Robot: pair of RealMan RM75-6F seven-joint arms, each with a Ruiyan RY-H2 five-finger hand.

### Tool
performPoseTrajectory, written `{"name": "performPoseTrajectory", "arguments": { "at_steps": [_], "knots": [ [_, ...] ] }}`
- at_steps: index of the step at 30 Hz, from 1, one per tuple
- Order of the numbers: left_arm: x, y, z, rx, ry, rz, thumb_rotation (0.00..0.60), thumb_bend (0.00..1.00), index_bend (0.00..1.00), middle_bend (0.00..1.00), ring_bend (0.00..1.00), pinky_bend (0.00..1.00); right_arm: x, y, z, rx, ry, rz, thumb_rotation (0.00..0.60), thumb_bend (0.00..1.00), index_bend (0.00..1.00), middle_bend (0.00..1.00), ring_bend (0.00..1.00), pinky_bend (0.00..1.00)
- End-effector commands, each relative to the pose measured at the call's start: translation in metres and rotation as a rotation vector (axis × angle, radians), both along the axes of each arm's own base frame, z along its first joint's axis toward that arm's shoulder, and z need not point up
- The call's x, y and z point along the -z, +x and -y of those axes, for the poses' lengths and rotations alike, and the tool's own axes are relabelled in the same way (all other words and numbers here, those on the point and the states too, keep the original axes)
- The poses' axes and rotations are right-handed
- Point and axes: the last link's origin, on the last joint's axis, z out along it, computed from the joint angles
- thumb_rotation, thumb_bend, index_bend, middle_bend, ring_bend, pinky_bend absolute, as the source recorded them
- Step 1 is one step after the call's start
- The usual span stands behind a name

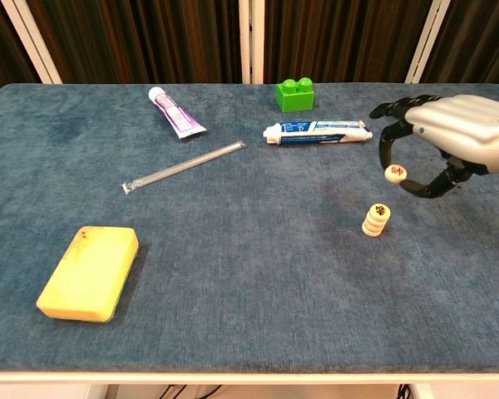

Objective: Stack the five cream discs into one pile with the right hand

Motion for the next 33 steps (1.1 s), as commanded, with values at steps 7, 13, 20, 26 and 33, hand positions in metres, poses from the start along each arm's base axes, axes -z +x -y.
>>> {"name": "performPoseTrajectory", "arguments": {
  "at_steps": [7, 13, 20, 26, 33],
  "knots": [
    [-0.001, -0.003, 0.002, -0.004, 0.003, 0.008, 0.600, 0.19, 0.00, 0.00, 0.00, 0.00, 0.011, 0.002, -0.012, -0.018, 0.049, -0.057, 0.600, 0.33, 0.50, 0.07, 0.00, 0.00],
    [0.000, -0.004, 0.001, -0.004, 0.003, 0.012, 0.600, 0.19, 0.00, 0.00, 0.00, 0.00, 0.015, 0.002, -0.014, -0.019, 0.063, -0.068, 0.600, 0.33, 0.50, 0.07, 0.00, 0.00],
    [-0.001, -0.004, 0.001, -0.001, 0.006, 0.011, 0.600, 0.19, 0.00, 0.00, 0.00, 0.00, 0.019, 0.004, -0.014, -0.020, 0.069, -0.065, 0.600, 0.33, 0.50, 0.06, 0.00, 0.00],
    [-0.002, -0.004, 0.001, -0.002, 0.007, 0.012, 0.600, 0.19, 0.00, 0.00, 0.00, 0.00, 0.019, 0.004, -0.013, -0.020, 0.067, -0.066, 0.600, 0.33, 0.48, 0.06, 0.00, 0.00],
    [-0.002, -0.004, 0.001, -0.001, 0.009, 0.011, 0.600, 0.19, 0.00, 0.00, 0.00, 0.00, 0.019, 0.004, -0.014, -0.017, 0.072, -0.070, 0.600, 0.31, 0.44, 0.05, 0.00, 0.00]
  ]
}}
